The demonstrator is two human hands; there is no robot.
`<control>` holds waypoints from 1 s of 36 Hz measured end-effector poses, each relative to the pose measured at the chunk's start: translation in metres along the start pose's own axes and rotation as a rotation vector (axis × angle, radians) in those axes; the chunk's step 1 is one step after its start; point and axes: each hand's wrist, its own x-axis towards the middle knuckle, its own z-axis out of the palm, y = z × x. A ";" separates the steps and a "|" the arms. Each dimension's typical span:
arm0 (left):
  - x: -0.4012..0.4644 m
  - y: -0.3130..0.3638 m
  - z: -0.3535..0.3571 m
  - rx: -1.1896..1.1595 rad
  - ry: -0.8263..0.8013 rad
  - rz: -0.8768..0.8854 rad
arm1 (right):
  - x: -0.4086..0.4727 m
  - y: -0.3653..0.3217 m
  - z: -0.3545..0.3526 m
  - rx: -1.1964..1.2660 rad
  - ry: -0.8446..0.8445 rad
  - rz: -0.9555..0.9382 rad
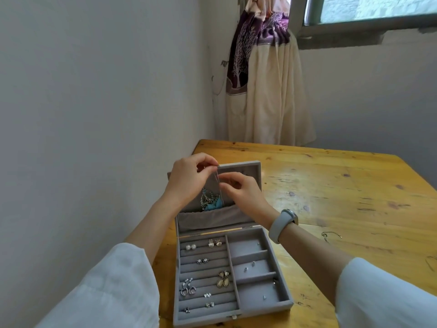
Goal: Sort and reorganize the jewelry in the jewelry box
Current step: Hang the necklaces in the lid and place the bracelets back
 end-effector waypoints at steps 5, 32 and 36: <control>0.000 -0.003 -0.006 0.042 -0.007 0.025 | 0.001 -0.007 0.005 0.088 0.009 -0.002; -0.012 -0.028 0.037 0.785 0.439 0.285 | 0.009 -0.004 0.013 -0.590 0.403 0.006; -0.014 -0.030 0.039 0.802 0.453 0.256 | 0.009 -0.003 0.016 -0.641 0.390 0.014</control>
